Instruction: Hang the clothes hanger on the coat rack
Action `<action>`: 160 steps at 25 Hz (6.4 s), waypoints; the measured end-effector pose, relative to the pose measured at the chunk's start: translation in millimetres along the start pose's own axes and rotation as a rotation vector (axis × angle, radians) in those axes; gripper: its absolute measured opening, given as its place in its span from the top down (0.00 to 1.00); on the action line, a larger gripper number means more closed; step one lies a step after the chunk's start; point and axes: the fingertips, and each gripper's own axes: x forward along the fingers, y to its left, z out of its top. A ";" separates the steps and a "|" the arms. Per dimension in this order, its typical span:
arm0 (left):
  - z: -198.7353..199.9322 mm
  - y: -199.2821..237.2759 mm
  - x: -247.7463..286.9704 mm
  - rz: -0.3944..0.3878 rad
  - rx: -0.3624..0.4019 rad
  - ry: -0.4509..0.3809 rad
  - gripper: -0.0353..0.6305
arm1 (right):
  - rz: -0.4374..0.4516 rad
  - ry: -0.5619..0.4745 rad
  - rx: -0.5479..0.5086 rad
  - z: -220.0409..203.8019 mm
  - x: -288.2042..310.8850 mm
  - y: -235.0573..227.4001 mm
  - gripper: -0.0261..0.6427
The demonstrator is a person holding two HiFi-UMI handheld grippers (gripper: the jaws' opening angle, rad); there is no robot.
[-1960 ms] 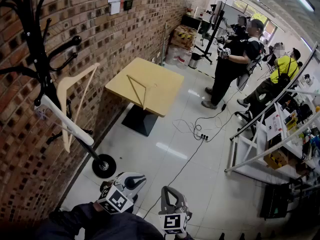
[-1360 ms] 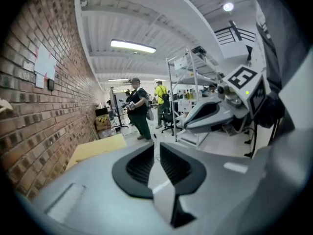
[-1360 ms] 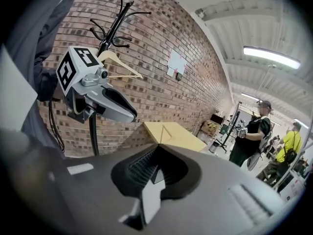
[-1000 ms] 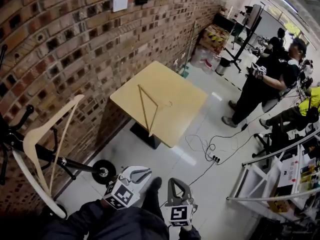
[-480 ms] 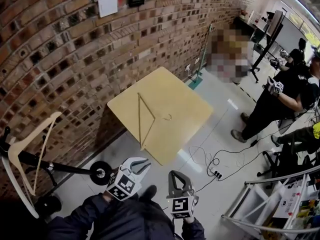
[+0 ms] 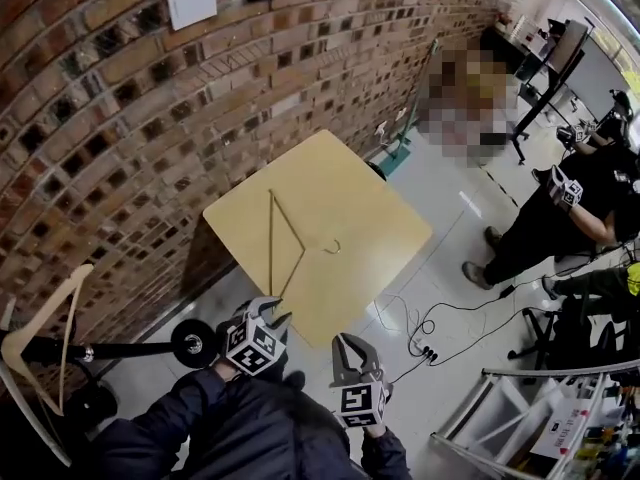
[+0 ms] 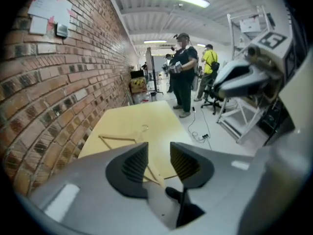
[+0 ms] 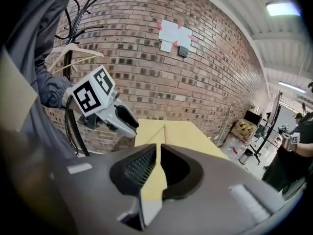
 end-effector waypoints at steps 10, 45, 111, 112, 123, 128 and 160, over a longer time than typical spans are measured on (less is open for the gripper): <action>-82.7 47.8 168.1 -0.054 -0.049 0.302 0.69 | -0.046 0.042 -0.002 29.4 63.2 -50.7 0.92; -23.9 57.6 162.6 -0.263 -0.483 0.180 0.82 | 0.057 0.084 0.121 9.3 112.8 -82.1 0.93; -85.5 -70.5 -393.5 0.850 -0.604 -0.467 0.67 | 1.565 -0.032 -0.318 189.0 -74.5 150.3 0.87; -90.2 -75.6 -410.9 0.875 -0.610 -0.488 0.67 | 1.588 -0.038 -0.345 195.0 -82.2 158.1 0.87; -108.3 -102.4 -455.6 0.859 -0.601 -0.600 0.67 | 1.434 -0.007 -0.346 269.7 -95.4 154.3 0.87; -55.9 -66.3 -482.2 0.768 -0.521 -0.695 0.67 | 1.364 -0.047 -0.218 298.3 -94.3 146.8 0.87; -28.8 0.1 -576.3 0.883 -0.329 -0.658 0.79 | 1.117 -0.126 -0.733 495.1 -5.7 343.1 0.87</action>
